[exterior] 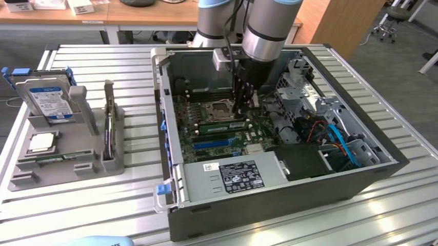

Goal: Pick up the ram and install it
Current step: 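Insert the ram into the slot, then press down the ram until it locks into place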

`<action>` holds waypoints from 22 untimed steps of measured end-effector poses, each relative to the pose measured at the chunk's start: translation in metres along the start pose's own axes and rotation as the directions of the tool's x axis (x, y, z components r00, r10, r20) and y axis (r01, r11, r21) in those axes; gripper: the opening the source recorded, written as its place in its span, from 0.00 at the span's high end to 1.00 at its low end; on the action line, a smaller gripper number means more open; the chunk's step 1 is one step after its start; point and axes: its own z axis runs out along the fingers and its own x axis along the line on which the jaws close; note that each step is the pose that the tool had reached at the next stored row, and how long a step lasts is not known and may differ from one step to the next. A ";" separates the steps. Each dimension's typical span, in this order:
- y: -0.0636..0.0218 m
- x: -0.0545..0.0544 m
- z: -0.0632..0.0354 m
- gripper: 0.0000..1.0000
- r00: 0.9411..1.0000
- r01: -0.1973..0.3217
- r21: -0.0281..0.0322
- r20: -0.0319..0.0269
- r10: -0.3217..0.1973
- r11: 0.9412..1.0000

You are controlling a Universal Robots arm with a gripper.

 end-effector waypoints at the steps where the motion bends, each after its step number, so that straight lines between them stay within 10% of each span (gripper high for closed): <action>1: 0.0001 0.000 -0.0010 0.75 1.000 0.000 0.000 0.000 0.000 1.000; 22: 0.0004 0.000 -0.0065 0.75 1.000 0.002 0.000 0.000 -0.002 1.000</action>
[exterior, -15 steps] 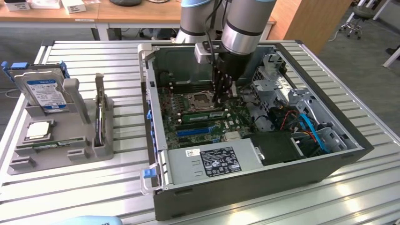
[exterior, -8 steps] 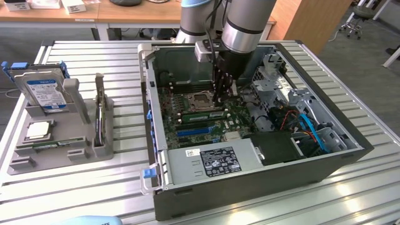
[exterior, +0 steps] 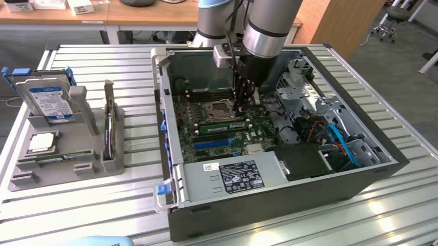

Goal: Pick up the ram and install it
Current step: 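Press down the ram until it locks into place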

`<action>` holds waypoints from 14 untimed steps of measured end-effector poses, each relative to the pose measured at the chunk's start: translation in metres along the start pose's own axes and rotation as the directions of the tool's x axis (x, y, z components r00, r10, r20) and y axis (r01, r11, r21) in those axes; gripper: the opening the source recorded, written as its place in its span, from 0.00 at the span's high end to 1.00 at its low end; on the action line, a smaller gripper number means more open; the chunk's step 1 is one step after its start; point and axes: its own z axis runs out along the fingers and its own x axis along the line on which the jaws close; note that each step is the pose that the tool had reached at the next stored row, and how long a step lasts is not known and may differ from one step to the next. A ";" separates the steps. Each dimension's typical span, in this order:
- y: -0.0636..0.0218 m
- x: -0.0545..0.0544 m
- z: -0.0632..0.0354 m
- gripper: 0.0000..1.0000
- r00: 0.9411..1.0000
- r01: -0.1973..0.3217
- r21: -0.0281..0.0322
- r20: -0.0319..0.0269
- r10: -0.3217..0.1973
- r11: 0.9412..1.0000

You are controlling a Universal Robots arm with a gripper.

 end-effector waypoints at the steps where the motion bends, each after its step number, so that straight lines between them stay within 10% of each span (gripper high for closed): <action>1: 0.0000 0.000 0.0000 0.75 1.000 0.000 0.000 0.000 0.000 1.000; 14: 0.0000 0.000 0.0000 0.90 1.000 0.000 0.000 0.000 0.000 1.000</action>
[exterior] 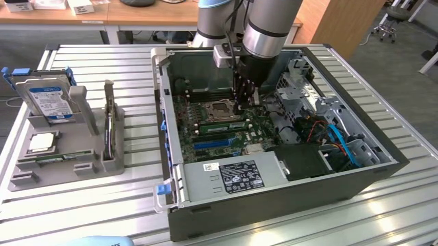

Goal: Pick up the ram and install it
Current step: 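Press down the ram until it locks into place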

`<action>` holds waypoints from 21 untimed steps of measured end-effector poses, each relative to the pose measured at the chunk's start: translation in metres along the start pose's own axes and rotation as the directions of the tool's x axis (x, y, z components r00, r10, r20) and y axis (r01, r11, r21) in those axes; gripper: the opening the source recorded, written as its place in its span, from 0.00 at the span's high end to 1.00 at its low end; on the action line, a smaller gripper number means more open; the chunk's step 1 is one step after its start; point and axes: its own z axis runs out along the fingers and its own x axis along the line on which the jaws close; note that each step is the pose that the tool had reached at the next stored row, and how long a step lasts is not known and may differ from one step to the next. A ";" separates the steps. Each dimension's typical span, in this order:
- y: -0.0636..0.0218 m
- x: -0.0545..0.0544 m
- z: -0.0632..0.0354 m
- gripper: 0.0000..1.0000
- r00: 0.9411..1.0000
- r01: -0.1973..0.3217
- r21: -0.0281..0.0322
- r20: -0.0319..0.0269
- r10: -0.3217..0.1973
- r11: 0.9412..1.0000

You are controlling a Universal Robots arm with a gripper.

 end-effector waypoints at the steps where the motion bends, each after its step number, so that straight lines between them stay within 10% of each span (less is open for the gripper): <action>1: 0.0000 0.000 0.0000 0.90 1.000 0.000 0.000 0.000 0.000 1.000; 21: -0.0305 0.000 -0.0015 0.90 1.000 0.000 0.000 0.000 0.000 1.000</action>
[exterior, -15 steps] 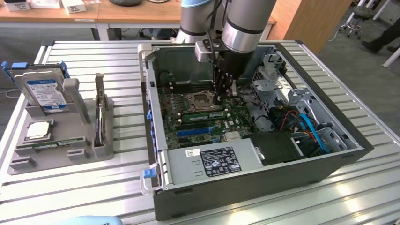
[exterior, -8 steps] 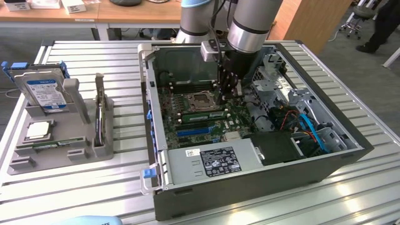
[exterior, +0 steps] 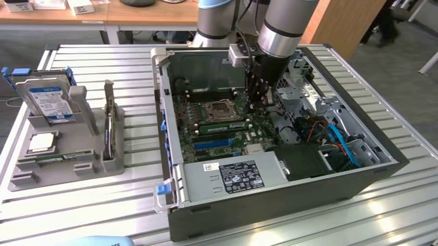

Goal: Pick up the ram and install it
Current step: 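Press down the ram until it locks into place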

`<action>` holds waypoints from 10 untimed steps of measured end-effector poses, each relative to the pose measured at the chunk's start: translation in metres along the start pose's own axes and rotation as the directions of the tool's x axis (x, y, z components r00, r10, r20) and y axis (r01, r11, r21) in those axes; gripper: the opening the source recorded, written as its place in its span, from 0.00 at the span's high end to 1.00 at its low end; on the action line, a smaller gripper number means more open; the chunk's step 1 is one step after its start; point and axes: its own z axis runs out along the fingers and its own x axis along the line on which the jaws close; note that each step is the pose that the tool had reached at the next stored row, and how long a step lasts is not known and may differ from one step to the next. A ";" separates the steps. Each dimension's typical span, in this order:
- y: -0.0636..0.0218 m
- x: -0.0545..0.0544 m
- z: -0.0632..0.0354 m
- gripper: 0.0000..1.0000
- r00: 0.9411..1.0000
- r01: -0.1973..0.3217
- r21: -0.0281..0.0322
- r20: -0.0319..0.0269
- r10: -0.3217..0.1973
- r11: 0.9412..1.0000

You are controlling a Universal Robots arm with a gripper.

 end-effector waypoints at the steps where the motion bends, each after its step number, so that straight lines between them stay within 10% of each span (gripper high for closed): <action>1: -0.0016 0.000 -0.0001 0.90 1.000 0.000 0.000 0.000 0.000 1.000; 10: -0.0047 0.000 0.0007 0.90 1.000 0.000 0.000 0.000 0.000 1.000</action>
